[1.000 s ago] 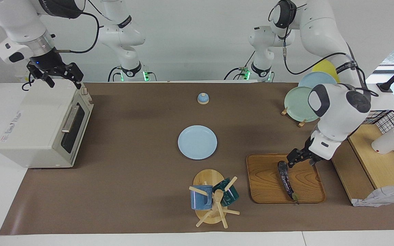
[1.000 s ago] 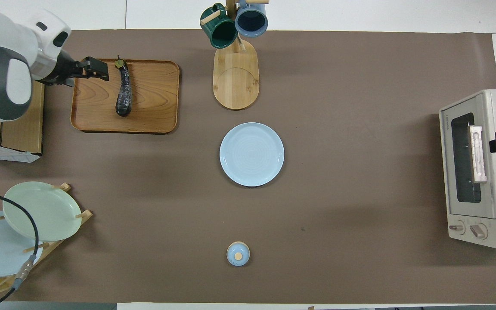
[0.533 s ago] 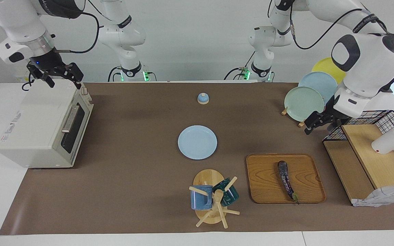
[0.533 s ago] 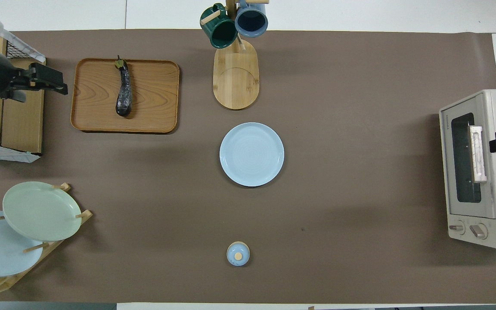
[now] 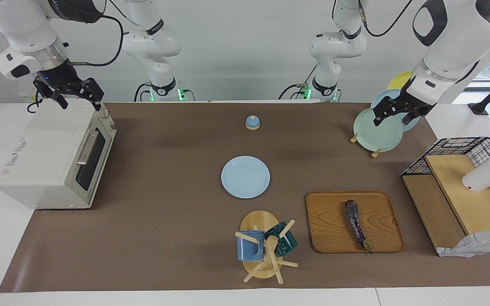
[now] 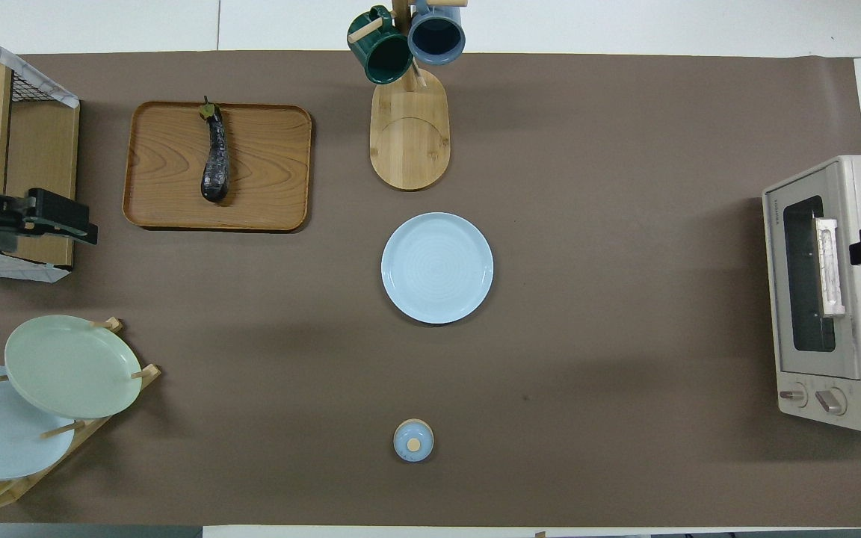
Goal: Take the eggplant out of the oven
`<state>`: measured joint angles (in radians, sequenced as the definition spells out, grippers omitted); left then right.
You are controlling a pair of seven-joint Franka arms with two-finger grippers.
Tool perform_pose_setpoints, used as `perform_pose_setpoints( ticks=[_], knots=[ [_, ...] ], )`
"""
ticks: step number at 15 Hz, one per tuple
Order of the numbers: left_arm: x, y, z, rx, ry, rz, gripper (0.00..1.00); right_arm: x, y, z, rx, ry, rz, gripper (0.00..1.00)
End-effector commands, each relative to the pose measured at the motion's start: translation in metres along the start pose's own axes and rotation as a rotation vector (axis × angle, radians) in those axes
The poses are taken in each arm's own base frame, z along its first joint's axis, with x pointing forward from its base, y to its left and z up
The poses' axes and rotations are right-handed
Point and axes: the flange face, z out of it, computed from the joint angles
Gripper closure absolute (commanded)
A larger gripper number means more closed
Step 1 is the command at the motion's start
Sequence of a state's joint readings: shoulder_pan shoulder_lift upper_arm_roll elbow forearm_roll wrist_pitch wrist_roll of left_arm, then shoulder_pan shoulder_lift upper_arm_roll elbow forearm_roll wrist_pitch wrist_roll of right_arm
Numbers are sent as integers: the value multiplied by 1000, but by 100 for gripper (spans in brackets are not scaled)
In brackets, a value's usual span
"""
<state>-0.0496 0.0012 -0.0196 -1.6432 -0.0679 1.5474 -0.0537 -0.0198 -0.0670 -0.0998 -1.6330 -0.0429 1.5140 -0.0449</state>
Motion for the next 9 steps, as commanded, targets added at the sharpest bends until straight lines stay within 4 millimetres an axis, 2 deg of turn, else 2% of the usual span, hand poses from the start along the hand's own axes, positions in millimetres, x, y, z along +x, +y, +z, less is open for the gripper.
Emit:
perform_pose_setpoints(
  ticks=[1, 4, 7, 9],
  knots=[
    [-17, 1, 10, 25, 4, 27, 0, -5, 3, 0, 8, -9, -18, 0],
    [-17, 7, 1, 71, 4, 47, 0, -5, 2, 0, 8, -9, -20, 0],
    [-14, 6, -23, 69, 30, 45, 0, -5, 2, 0, 8, -9, -20, 0],
    [-10, 5, -22, 67, 38, 39, 0, -5, 2, 0, 8, -9, -20, 0]
  ],
)
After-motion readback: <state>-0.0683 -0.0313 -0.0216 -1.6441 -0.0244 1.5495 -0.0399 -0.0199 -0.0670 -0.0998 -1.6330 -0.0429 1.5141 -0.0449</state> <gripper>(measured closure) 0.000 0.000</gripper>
